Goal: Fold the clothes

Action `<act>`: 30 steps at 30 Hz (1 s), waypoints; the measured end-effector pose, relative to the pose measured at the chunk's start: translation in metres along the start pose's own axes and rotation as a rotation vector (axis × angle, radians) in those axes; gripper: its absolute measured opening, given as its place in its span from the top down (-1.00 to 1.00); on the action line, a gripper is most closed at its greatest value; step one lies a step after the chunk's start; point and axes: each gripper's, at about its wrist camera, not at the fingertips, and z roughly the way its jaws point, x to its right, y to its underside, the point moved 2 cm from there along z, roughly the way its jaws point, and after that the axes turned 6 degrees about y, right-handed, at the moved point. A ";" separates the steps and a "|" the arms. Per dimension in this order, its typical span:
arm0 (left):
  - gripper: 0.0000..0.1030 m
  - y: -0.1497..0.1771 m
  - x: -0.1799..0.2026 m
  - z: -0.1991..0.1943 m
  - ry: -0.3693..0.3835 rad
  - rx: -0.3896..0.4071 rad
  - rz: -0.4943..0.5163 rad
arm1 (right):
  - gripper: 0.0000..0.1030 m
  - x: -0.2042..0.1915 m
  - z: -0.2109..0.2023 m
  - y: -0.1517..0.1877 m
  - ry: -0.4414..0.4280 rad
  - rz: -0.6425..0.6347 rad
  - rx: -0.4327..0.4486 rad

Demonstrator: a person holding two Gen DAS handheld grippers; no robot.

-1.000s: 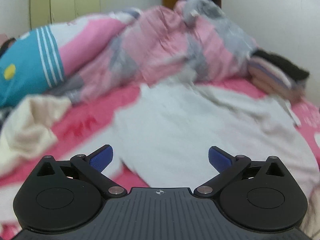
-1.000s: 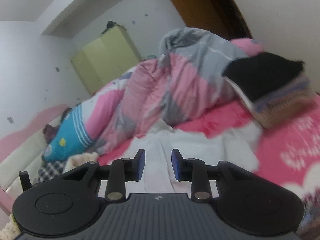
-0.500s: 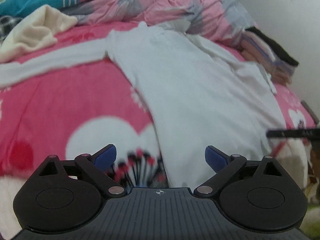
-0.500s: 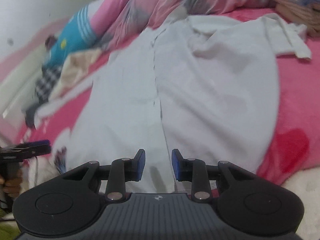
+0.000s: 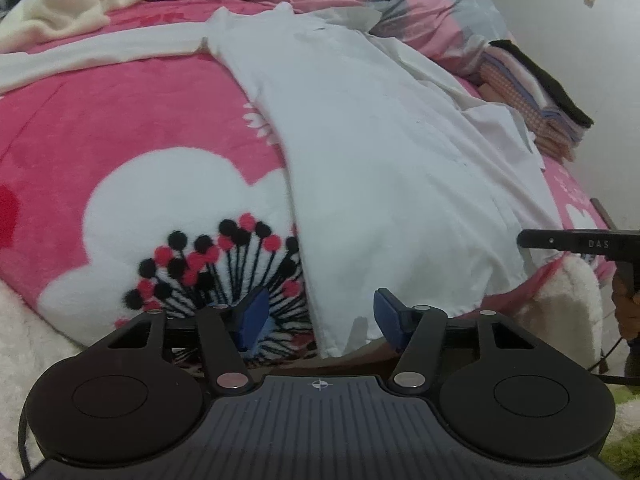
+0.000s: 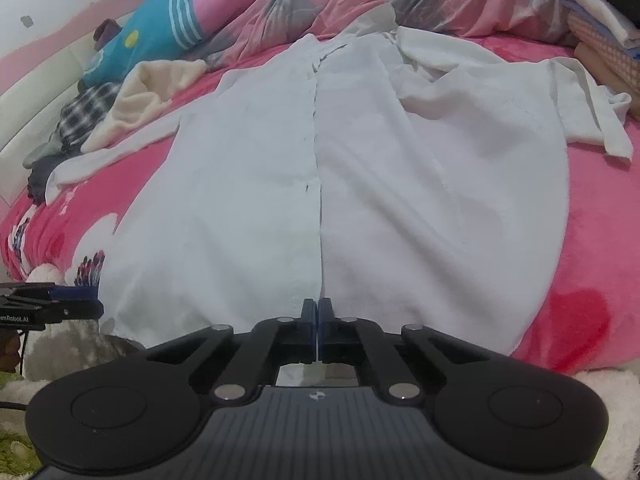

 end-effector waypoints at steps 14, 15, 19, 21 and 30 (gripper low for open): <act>-0.07 0.008 0.003 0.002 0.156 -0.047 -0.029 | 1.00 0.018 -0.003 -0.012 0.064 0.028 0.013; -0.07 0.008 0.002 0.002 0.157 -0.047 -0.029 | 1.00 0.020 -0.001 -0.012 0.071 0.027 0.008; -0.07 0.008 0.001 0.002 0.157 -0.050 -0.032 | 1.00 0.022 0.001 -0.013 0.070 0.035 0.004; -0.07 0.007 0.002 0.004 0.150 -0.053 -0.030 | 1.00 0.021 0.004 -0.011 0.054 0.033 -0.009; 0.39 0.004 0.004 0.017 0.103 -0.068 -0.051 | 1.00 0.018 0.008 -0.007 0.034 0.028 -0.027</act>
